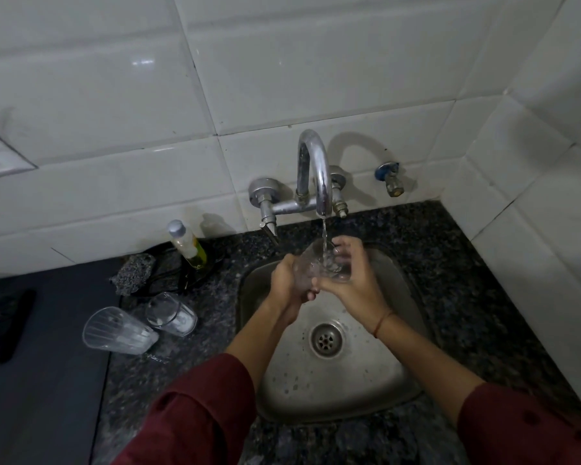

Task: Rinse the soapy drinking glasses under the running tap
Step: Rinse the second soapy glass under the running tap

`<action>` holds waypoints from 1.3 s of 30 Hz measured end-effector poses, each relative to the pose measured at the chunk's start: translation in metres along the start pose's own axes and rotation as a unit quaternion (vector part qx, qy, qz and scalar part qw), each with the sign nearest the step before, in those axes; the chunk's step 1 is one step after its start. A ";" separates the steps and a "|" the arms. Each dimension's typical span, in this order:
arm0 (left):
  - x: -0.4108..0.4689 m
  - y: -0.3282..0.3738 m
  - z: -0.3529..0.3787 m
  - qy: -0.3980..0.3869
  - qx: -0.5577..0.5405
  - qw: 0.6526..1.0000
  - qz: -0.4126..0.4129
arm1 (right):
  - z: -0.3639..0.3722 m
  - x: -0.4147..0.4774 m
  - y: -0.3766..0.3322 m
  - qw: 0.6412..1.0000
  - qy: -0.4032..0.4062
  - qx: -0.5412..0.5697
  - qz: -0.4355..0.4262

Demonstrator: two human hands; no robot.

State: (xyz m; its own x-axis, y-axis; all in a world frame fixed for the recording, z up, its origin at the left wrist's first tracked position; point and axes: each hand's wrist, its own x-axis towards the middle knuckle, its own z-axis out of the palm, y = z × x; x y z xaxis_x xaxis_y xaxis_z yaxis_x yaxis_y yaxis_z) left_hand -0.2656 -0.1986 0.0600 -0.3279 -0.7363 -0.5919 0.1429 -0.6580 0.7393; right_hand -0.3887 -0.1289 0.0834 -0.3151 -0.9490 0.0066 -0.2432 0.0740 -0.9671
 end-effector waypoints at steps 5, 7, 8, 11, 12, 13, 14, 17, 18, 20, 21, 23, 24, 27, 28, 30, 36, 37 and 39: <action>-0.001 0.000 0.002 -0.049 -0.027 0.998 -0.020 | 0.012 0.006 0.004 0.997 -0.018 0.070 0.011; -0.004 0.000 0.002 -0.068 -0.046 0.996 -0.022 | 0.016 0.008 0.008 0.996 0.037 0.073 0.042; -0.006 0.001 0.002 -0.073 -0.045 0.996 -0.017 | 0.017 0.008 0.010 0.989 0.063 0.105 0.080; -0.010 0.003 0.002 -0.104 0.001 0.994 0.013 | 0.016 0.005 0.010 0.936 0.087 0.243 0.240; -0.011 0.002 0.002 -0.117 0.017 0.993 0.018 | 0.016 0.004 0.011 0.917 0.064 0.272 0.286; -0.013 0.002 0.004 -0.121 0.030 0.992 0.019 | 0.015 0.002 0.013 0.899 0.038 0.295 0.321; -0.014 0.003 0.005 -0.119 0.041 0.992 0.019 | 0.015 0.002 0.015 0.883 0.017 0.315 0.347; -0.015 0.000 0.009 -0.106 0.051 0.992 0.037 | 0.014 0.002 0.018 0.857 -0.007 0.344 0.385; -0.016 -0.001 0.010 -0.102 0.045 0.993 0.045 | 0.013 0.002 0.018 0.852 -0.007 0.351 0.389; -0.018 -0.002 0.013 -0.091 0.031 0.994 0.058 | 0.012 0.003 0.017 0.847 -0.004 0.366 0.387; -0.018 -0.002 0.014 -0.089 0.030 0.993 0.068 | 0.012 0.004 0.019 0.844 -0.002 0.373 0.385; -0.018 -0.002 0.019 -0.087 0.036 0.991 0.090 | 0.011 0.007 0.021 0.836 0.003 0.389 0.386; -0.018 -0.002 0.021 -0.084 0.039 0.990 0.103 | 0.010 0.008 0.022 0.831 0.006 0.399 0.388; -0.017 -0.002 0.026 -0.067 0.040 0.984 0.159 | 0.011 0.011 0.021 0.817 0.016 0.427 0.387; -0.017 -0.001 0.027 -0.060 0.041 0.981 0.181 | 0.012 0.012 0.021 0.814 0.021 0.437 0.383; -0.018 -0.001 0.030 -0.040 0.055 0.972 0.224 | 0.014 0.014 0.022 0.810 0.034 0.450 0.374; -0.015 -0.015 0.032 0.033 0.293 0.867 0.401 | 0.020 0.020 0.015 0.814 0.061 0.475 0.328; -0.013 -0.017 0.030 0.059 0.325 0.849 0.413 | 0.020 0.020 0.013 0.820 0.067 0.468 0.324; -0.014 -0.015 0.026 0.103 0.332 0.849 0.397 | 0.024 0.020 0.012 0.837 0.100 0.418 0.339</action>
State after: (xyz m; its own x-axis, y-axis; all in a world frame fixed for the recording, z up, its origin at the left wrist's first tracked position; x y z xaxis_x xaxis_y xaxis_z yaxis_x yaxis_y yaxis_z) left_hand -0.2879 -0.1747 0.0655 -0.1940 -0.9634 0.1850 -0.3384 0.2427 0.9092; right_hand -0.3753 -0.1543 0.0662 -0.2879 -0.6993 -0.6543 0.7547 0.2549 -0.6045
